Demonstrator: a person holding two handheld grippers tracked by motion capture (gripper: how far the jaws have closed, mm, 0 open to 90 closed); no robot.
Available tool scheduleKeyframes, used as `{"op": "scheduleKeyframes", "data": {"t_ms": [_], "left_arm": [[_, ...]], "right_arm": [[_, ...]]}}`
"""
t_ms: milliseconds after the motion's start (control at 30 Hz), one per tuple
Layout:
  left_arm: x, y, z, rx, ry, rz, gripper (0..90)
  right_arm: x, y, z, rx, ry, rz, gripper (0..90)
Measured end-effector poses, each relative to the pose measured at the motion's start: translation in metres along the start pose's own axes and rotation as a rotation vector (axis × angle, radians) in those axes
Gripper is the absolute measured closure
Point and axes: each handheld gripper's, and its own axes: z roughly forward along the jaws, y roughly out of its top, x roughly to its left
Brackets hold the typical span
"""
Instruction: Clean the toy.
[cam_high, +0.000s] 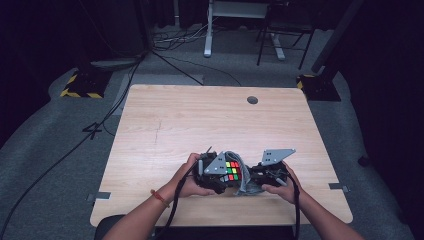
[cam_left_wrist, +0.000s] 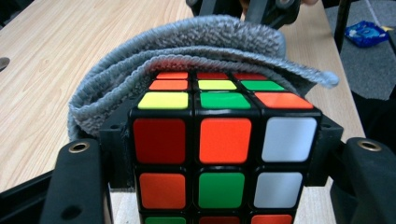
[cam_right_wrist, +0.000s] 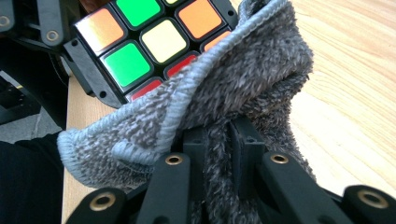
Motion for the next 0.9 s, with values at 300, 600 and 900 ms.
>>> {"op": "scheduleKeyframes", "data": {"t_ms": [300, 600, 900], "left_arm": [[-0.001, -0.001, 0.006, 0.059, 0.014, 0.010, 32.3], [-0.002, -0.003, 0.012, 0.105, 0.018, 0.020, 32.7], [-0.005, 0.003, 0.004, 0.031, 0.003, 0.029, 33.1]], "right_arm": [[0.002, 0.002, -0.002, -0.005, -0.010, -0.012, 79.2], [0.003, 0.004, -0.005, -0.013, -0.019, -0.020, 79.2], [-0.003, -0.001, 0.002, 0.026, -0.031, -0.008, 78.7]]}}
